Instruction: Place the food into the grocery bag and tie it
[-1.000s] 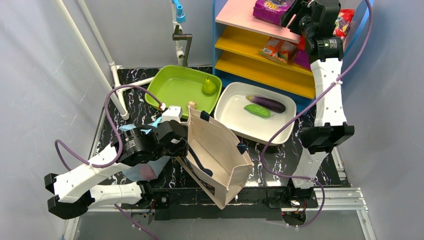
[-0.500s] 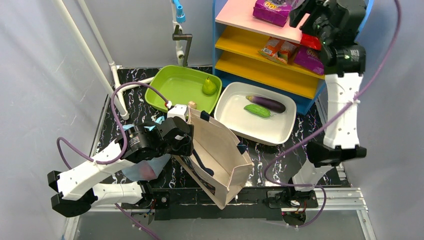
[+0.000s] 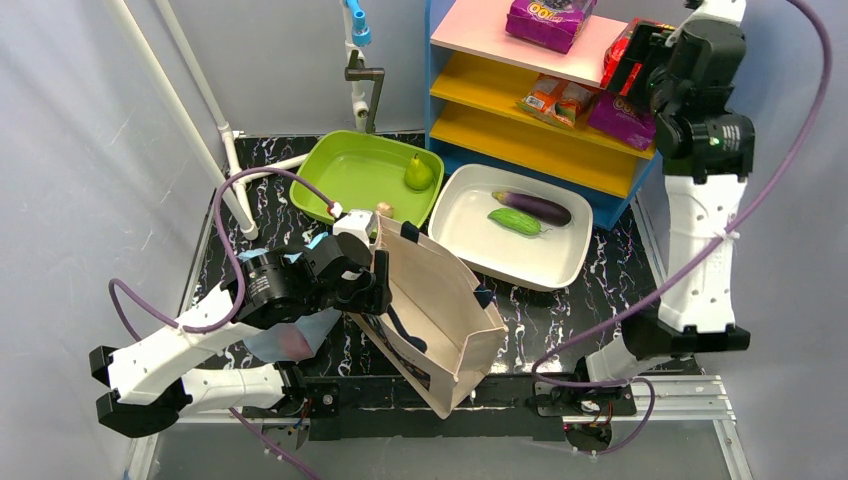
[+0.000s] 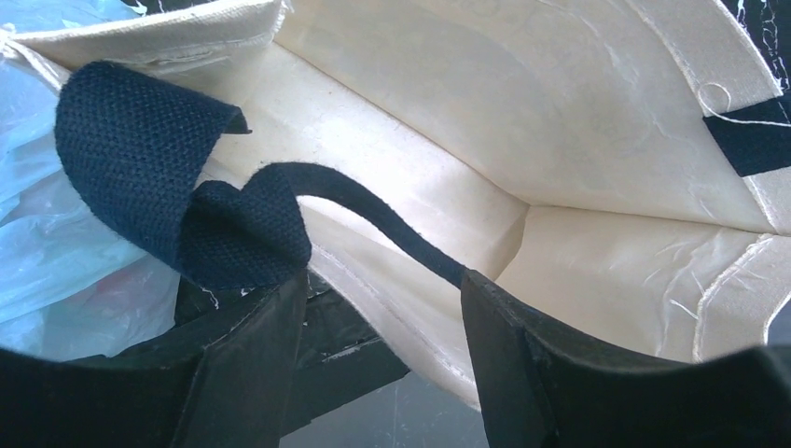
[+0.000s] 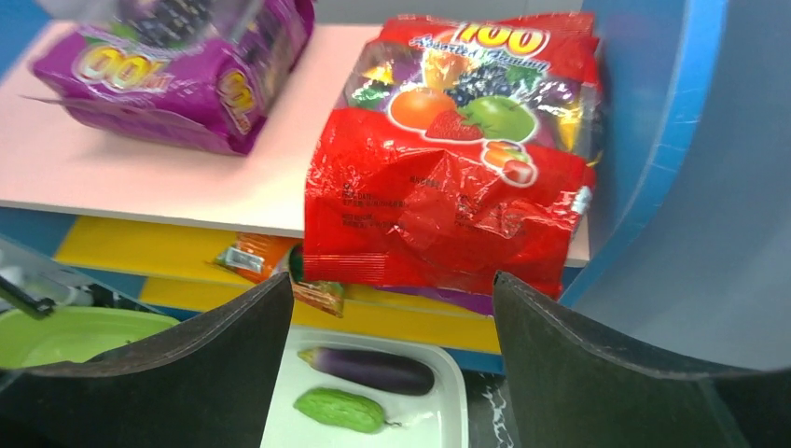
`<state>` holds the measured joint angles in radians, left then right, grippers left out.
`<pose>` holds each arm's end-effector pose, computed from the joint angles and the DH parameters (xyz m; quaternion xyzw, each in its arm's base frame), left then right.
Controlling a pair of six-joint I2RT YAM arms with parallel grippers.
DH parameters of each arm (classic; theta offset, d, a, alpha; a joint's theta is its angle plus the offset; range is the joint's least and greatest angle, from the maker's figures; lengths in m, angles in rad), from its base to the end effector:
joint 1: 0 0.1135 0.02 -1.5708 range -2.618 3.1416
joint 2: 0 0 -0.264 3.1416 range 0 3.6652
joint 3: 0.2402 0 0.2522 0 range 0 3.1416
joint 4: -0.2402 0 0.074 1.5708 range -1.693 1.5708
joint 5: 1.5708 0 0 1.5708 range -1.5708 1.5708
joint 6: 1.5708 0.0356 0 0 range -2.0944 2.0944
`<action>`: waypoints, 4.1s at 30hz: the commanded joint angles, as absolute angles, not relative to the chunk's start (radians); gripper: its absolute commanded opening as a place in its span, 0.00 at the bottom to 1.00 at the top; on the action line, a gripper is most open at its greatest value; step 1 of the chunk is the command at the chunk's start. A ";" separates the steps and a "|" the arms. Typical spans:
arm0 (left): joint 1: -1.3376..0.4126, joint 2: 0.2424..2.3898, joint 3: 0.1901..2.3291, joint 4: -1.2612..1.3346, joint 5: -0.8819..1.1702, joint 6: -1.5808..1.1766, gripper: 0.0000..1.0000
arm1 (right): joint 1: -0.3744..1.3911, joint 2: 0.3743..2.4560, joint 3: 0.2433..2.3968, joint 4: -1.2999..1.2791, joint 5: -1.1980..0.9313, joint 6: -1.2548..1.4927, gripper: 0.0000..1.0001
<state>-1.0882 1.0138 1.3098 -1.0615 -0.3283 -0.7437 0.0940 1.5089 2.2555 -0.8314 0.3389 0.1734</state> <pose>0.0913 -0.1496 0.3918 0.0925 0.9052 -0.2151 0.3547 0.2499 0.0117 0.5783 0.1428 0.7208 -0.0342 0.6774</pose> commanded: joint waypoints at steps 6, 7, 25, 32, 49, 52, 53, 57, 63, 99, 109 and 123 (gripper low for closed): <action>-1.082 0.977 1.302 -1.098 -0.322 -0.762 0.61 | 0.136 1.675 2.431 -0.869 0.447 0.057 0.87; -1.082 0.963 1.297 -1.101 -0.327 -0.767 0.61 | 0.153 1.683 2.431 -0.853 0.484 0.018 0.87; -1.082 0.955 1.314 -1.156 -0.373 -0.731 0.64 | 0.187 1.743 2.267 -0.794 0.826 -0.182 0.67; -1.082 0.970 1.325 -1.160 -0.367 -0.721 0.64 | 0.178 1.734 2.242 -0.846 0.818 -0.114 0.15; -1.081 0.998 1.368 -1.150 -0.354 -0.726 0.72 | 0.255 1.643 2.317 -0.887 0.783 -0.063 0.01; -1.082 1.009 1.381 -1.151 -0.348 -0.732 0.77 | 0.295 1.614 2.324 -0.891 0.778 -0.061 0.01; -1.082 1.012 1.387 -1.151 -0.347 -0.733 0.78 | 0.311 1.603 2.324 -0.894 0.774 -0.059 0.01; -1.081 1.024 1.412 -1.160 -0.347 -0.747 0.83 | 0.379 1.550 2.296 -0.907 0.785 -0.054 0.01; -1.081 1.027 1.412 -1.192 -0.339 -0.814 0.80 | 0.441 1.449 2.251 -0.899 0.783 -0.043 0.01; -1.082 0.945 1.250 -1.106 -0.283 -0.946 0.00 | 0.934 1.163 1.590 -0.511 -0.203 0.188 0.01; -1.082 0.912 1.234 -1.131 -0.301 -0.959 0.00 | 0.961 1.282 1.571 -0.466 -0.213 0.069 0.01; -1.082 0.896 1.233 -1.160 -0.326 -0.960 0.00 | 1.021 1.444 1.549 -0.406 -0.061 -0.063 0.01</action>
<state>-1.0855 0.9165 1.2377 -1.1225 -0.2966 -0.9543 1.0176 1.4429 1.5398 -0.5701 -0.1268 -0.0246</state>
